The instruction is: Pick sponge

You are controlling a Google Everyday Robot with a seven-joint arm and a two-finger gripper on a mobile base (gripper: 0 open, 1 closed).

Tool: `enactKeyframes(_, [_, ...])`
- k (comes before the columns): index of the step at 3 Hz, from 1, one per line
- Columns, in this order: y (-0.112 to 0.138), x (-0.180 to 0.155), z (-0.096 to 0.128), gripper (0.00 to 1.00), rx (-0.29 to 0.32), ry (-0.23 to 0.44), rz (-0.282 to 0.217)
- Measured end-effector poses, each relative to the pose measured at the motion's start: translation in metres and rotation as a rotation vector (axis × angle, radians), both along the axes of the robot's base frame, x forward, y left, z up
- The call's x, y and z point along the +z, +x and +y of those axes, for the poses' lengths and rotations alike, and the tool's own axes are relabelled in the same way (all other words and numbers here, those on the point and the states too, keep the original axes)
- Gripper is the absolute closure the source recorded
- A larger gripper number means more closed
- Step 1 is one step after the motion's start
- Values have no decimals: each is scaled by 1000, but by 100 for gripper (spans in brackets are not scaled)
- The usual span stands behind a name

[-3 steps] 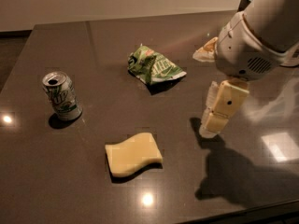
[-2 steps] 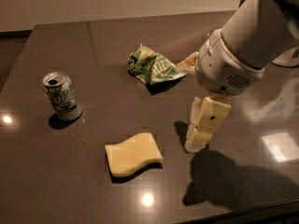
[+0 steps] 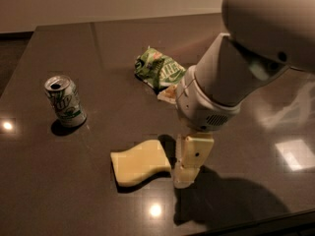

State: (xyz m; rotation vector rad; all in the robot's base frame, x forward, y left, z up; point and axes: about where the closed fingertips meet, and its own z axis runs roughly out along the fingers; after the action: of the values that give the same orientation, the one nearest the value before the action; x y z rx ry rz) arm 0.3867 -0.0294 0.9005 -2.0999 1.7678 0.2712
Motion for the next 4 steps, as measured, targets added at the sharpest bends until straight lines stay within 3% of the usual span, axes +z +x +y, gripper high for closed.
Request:
enactKeyframes(3, [-21,-46,49,0,102,-96,39])
enactKeyframes(4, [-20,-58,57,16,115,-118,59])
